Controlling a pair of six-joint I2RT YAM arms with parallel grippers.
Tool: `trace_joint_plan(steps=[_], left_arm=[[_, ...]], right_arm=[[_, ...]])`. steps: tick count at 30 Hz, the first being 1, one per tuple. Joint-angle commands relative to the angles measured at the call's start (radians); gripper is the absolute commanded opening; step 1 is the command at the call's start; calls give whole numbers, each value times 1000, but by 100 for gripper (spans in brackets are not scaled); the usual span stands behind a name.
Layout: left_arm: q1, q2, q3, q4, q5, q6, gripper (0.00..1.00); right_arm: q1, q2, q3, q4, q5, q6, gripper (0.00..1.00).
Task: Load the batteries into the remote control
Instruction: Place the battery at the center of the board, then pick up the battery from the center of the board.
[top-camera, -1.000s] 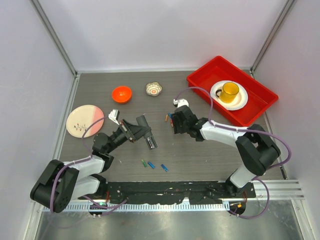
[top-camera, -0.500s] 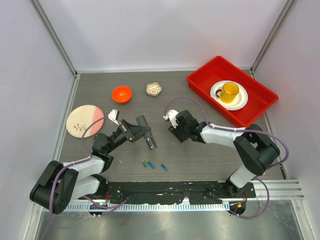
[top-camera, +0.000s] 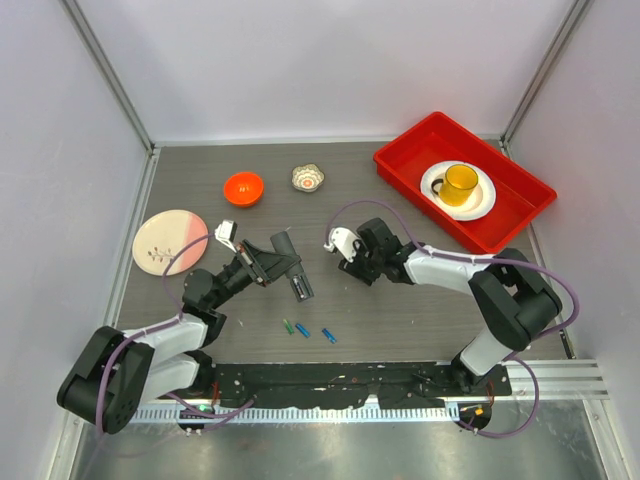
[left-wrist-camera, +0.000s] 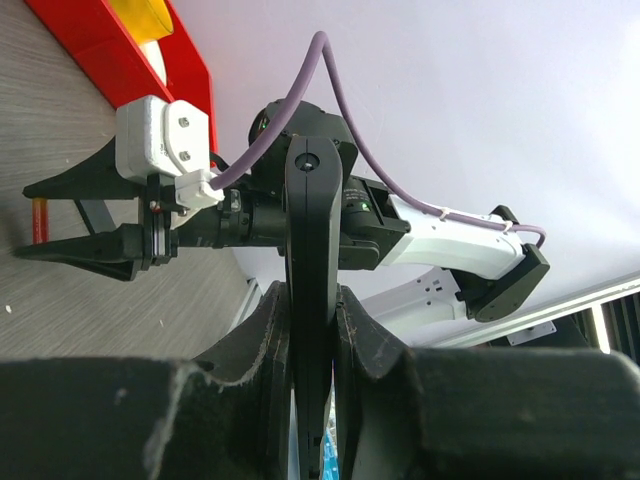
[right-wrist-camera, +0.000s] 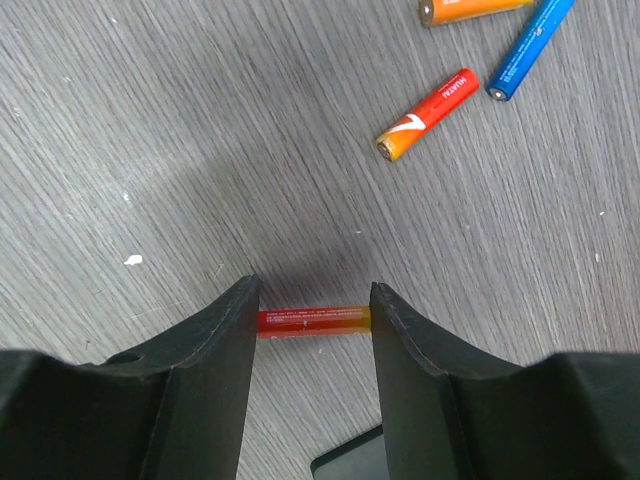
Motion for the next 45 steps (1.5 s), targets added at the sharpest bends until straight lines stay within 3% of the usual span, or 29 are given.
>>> trace_joint_plan(steps=[1, 11, 15, 18, 19, 20, 21, 22, 24, 27, 29, 32, 38, 45], left_arm=[[-4, -19, -6, 65, -5, -4, 0], [-5, -24, -9, 57, -7, 0, 0], [-5, -25, -8, 48, -11, 3, 0], [-5, -25, -5, 42, -11, 5, 0], [-5, -25, -6, 39, -13, 6, 0], [-5, -27, -8, 30, -15, 9, 0], [-4, -27, -8, 28, -18, 12, 0], [-5, -25, -8, 28, -18, 13, 0], [-5, -22, -6, 26, -21, 12, 0], [-5, -22, -9, 17, -25, 14, 0], [-8, -15, -12, 14, -31, 16, 0], [-10, -4, -12, 13, -36, 19, 0], [-14, 8, -12, 14, -36, 20, 0], [-14, 36, -11, 19, -39, 26, 0]], right_arm=[[-9, -31, 7, 2, -20, 1, 54], [-12, -68, 10, 36, 24, 34, 63], [-11, -196, 10, 218, 75, 145, 64], [-12, -258, 1, 350, 242, 375, 68], [-23, -284, -5, 376, 292, 593, 71], [-38, -285, 1, 368, 370, 750, 74], [-58, -281, 69, 207, 341, 872, 78], [-95, -241, 109, 129, 264, 975, 97], [-117, -212, 133, 61, 201, 1053, 94], [-26, -207, 116, -21, 425, 1227, 79], [42, -149, 172, -187, 522, 1343, 76], [83, -85, 182, -266, 572, 1460, 71], [98, -48, 139, -281, 593, 1514, 61], [98, -8, 128, -286, 566, 1493, 58]])
